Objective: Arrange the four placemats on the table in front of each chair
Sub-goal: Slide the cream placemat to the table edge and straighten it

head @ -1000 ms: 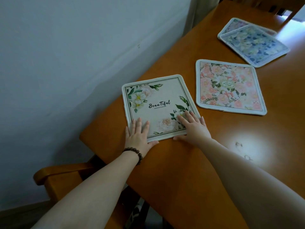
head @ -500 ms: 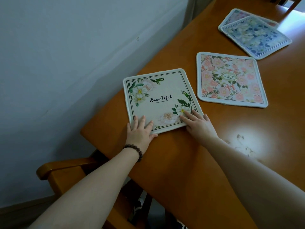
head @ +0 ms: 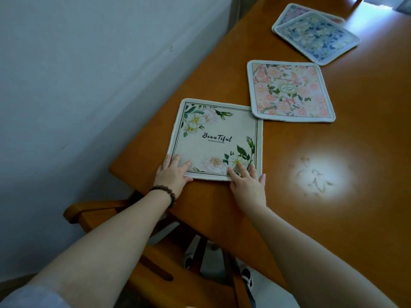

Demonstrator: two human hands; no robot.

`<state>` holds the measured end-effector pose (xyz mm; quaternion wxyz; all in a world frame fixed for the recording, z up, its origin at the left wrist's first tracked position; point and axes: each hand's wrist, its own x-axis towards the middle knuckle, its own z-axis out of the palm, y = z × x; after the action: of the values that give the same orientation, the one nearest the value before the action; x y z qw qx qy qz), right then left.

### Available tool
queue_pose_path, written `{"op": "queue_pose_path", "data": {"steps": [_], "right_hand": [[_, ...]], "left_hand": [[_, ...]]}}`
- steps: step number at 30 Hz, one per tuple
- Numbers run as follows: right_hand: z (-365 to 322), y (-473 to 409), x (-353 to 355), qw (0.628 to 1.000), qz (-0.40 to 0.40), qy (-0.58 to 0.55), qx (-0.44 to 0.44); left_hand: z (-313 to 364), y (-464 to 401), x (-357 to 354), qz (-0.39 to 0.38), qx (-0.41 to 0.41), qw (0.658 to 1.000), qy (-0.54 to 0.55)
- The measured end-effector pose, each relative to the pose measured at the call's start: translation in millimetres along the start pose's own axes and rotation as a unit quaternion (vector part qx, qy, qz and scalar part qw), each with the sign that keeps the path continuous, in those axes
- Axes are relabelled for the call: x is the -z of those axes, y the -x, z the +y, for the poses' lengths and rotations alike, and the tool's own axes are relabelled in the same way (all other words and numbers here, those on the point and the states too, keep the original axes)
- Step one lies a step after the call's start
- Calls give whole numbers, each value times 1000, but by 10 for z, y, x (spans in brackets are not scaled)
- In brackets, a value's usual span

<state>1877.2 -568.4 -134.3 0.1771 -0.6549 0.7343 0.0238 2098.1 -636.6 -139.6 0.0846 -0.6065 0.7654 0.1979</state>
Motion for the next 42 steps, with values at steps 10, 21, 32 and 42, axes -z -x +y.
{"op": "queue_pose_path", "data": {"steps": [10, 21, 32, 42], "right_hand": [[-333, 640, -211, 998, -16, -10, -63], [2, 477, -50, 970, -6, -196, -145], [-198, 579, -189, 946, 20, -267, -184], [-544, 1077, -352, 950, -22, -261, -172]], "left_hand": [[-248, 241, 99, -50, -63, 997, 2], [-330, 74, 229, -70, -15, 997, 13], [-480, 38, 91, -52, -46, 997, -26], [-756, 332, 179, -71, -67, 987, -125]]}}
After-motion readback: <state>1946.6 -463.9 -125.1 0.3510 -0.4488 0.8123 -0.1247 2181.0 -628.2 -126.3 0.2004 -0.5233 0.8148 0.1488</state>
